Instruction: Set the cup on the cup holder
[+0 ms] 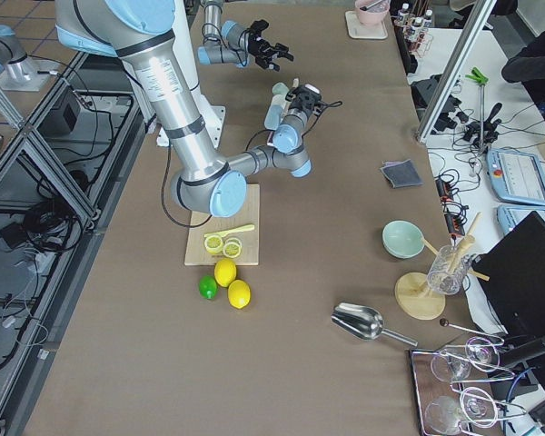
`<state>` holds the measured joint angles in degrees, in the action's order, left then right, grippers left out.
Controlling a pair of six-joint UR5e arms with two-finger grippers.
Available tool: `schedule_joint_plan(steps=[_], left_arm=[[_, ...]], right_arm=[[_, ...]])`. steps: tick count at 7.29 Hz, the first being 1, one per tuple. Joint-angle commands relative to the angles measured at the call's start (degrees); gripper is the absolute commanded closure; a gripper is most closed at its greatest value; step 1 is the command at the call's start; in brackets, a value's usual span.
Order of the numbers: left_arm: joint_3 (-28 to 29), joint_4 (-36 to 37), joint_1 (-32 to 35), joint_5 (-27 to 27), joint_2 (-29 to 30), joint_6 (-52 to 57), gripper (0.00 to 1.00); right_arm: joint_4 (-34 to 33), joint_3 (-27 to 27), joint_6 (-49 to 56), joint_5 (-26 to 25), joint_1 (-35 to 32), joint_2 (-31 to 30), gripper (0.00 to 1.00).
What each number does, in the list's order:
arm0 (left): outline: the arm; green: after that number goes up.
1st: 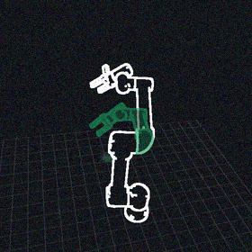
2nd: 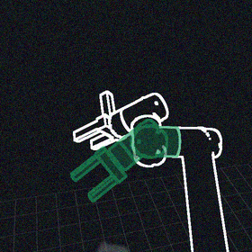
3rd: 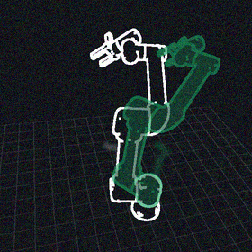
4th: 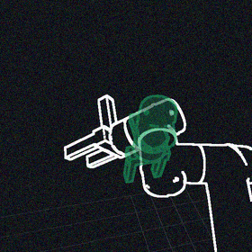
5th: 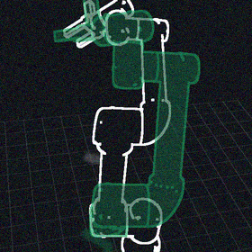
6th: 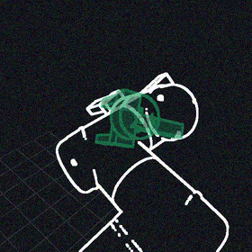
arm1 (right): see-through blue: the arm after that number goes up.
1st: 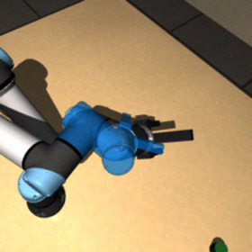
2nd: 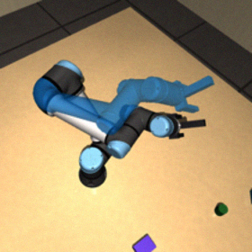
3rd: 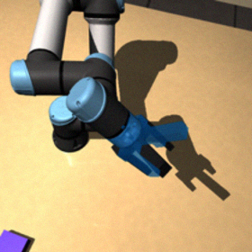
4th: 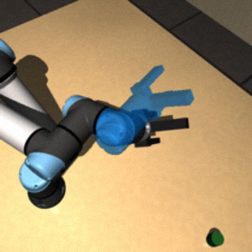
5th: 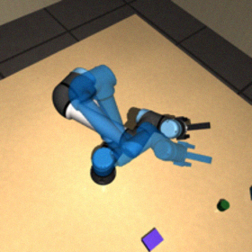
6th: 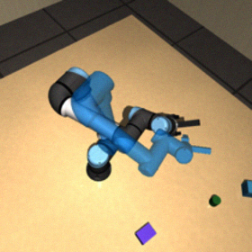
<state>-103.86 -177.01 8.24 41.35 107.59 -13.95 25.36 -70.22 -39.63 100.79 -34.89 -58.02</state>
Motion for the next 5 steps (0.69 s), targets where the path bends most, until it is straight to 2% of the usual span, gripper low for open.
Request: schedule_joint_plan(steps=[1,2,3,5], left_arm=[[-9.0,16.4,4.2,3.7,-3.7,-1.1,0.02],[-9.5,24.0,5.9,7.0,-3.2,-10.4,0.02],[-11.8,31.6,8.4,14.5,-2.7,-22.9,0.02],[-12.2,42.8,18.0,29.1,-3.3,-25.9,0.02]], right_arm=[[0.0,0.6,0.0,0.1,-0.1,0.3,1.0],[0.0,0.7,0.0,0.0,0.0,0.3,1.0],[0.0,0.9,0.0,0.0,0.1,0.3,1.0],[0.0,1.0,0.0,-0.5,0.3,0.4,1.0]])
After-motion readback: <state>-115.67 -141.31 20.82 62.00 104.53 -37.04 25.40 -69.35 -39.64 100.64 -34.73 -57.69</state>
